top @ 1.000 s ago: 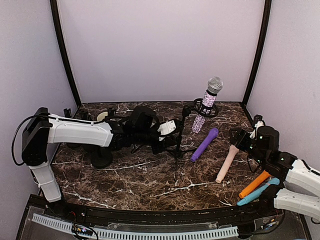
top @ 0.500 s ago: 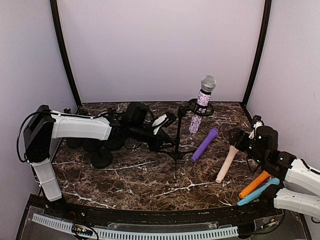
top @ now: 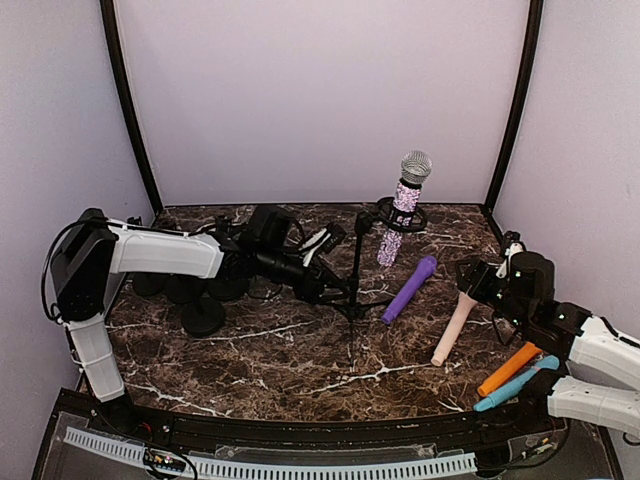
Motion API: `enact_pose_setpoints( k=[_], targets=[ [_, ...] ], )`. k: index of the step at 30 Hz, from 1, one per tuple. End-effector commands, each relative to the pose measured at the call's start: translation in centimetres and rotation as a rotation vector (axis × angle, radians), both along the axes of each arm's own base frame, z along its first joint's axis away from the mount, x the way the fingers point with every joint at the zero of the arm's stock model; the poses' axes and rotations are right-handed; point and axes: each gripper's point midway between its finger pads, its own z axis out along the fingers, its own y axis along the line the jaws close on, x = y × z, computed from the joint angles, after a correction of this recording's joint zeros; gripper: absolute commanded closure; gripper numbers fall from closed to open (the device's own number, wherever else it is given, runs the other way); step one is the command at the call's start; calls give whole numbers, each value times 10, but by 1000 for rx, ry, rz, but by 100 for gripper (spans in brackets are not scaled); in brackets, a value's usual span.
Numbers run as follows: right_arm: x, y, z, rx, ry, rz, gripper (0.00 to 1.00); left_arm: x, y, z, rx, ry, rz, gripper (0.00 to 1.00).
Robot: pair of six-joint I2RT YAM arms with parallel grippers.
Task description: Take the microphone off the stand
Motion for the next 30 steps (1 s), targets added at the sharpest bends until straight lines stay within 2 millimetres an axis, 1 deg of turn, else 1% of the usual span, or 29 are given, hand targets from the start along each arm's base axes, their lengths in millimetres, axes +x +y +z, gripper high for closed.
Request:
enact_pose_setpoints(
  k=[1, 2, 3, 4, 5, 6, 7, 8, 9, 10, 11, 14, 15, 16, 17, 18, 22, 26, 27, 30],
  targets=[
    [5, 3, 23, 38, -54, 4, 21, -4, 8, 27, -63, -74, 14, 46],
    [5, 4, 22, 38, -53, 6, 21, -5, 11, 26, -64, -88, 18, 41],
    [5, 4, 22, 36, -53, 7, 21, -3, 11, 34, -80, -119, 26, 40],
    [5, 4, 22, 35, -51, 6, 21, -4, 13, 33, -76, -140, 22, 37],
    [6, 4, 21, 33, -50, 7, 21, -3, 14, 39, -83, -169, 26, 36],
    [6, 4, 21, 32, -48, 7, 21, -4, 16, 38, -78, -194, 22, 35],
    [6, 4, 20, 31, -47, 9, 21, -2, 17, 43, -83, -226, 35, 35],
    [6, 4, 20, 31, -45, 9, 21, -4, 18, 41, -75, -260, 27, 35],
    [6, 5, 19, 30, -44, 10, 21, -1, 20, 46, -69, -308, 48, 35],
    [6, 5, 19, 28, -41, 11, 21, -7, 17, 44, -51, -369, 26, 35],
    [6, 5, 18, 27, -40, 11, 21, -1, 18, 44, -8, -468, 44, 34],
    [7, 5, 17, 26, -36, 10, 21, -2, 12, 36, 124, -683, 92, 37],
    [7, 5, 18, 24, -36, 10, 21, 0, 10, 39, 137, -761, 92, 38],
    [7, 5, 18, 23, -37, 10, 21, 2, 13, 35, 178, -804, 122, 39],
    [8, 5, 19, 23, -39, 9, 21, 5, 12, 36, 189, -855, 129, 41],
    [8, 5, 19, 22, -40, 8, 21, 7, 14, 34, 214, -880, 146, 41],
    [8, 5, 18, 17, -37, 7, 21, 8, 11, 27, 269, -965, 129, 42],
    [9, 6, 16, 12, -29, 10, 21, 13, 10, 28, 293, -1014, 143, 46],
    [11, 7, 20, 20, -43, 11, 21, 13, 9, 28, 296, -1024, 143, 47],
    [12, 7, 21, 22, -47, 10, 21, 13, 8, 28, 300, -1035, 139, 50]
  ],
)
